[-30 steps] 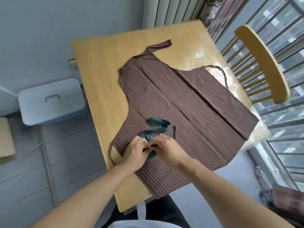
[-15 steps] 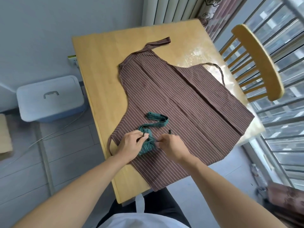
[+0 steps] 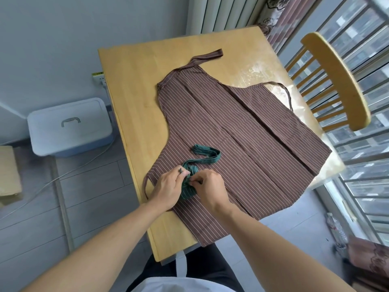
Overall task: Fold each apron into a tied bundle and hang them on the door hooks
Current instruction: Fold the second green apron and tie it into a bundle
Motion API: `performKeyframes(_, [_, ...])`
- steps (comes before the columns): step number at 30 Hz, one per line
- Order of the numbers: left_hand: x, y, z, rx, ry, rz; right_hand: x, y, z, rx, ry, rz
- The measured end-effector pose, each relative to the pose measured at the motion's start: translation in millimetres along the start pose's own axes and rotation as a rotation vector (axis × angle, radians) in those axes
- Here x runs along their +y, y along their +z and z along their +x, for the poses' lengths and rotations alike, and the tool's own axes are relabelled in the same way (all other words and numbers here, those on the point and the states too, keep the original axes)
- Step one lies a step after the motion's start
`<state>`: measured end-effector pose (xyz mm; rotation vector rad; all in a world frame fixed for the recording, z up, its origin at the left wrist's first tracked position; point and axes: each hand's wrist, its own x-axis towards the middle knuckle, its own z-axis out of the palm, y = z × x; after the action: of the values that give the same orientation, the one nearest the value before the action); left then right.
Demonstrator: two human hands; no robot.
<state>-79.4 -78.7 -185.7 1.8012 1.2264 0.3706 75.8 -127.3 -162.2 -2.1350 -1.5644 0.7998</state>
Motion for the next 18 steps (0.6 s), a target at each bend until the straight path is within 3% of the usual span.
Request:
performKeyframes(2, [-3.0, 3.6, -0.1, 0.027, 0.014, -0.001, -2.5, 0.8, 3.0, 0.008, 0.060, 0.029])
performKeyframes(11, [-8.5, 16.7, -6.4, 0.059, 0.011, -0.032, -5.8, -8.3, 13.6, -0.132, -0.102, -0.204])
performKeyframes(18, [-6.8, 15.1, -7.3, 0.037, -0.022, -0.027, 4.1, -42.9, 33.0, -0.260, 0.095, -0.161])
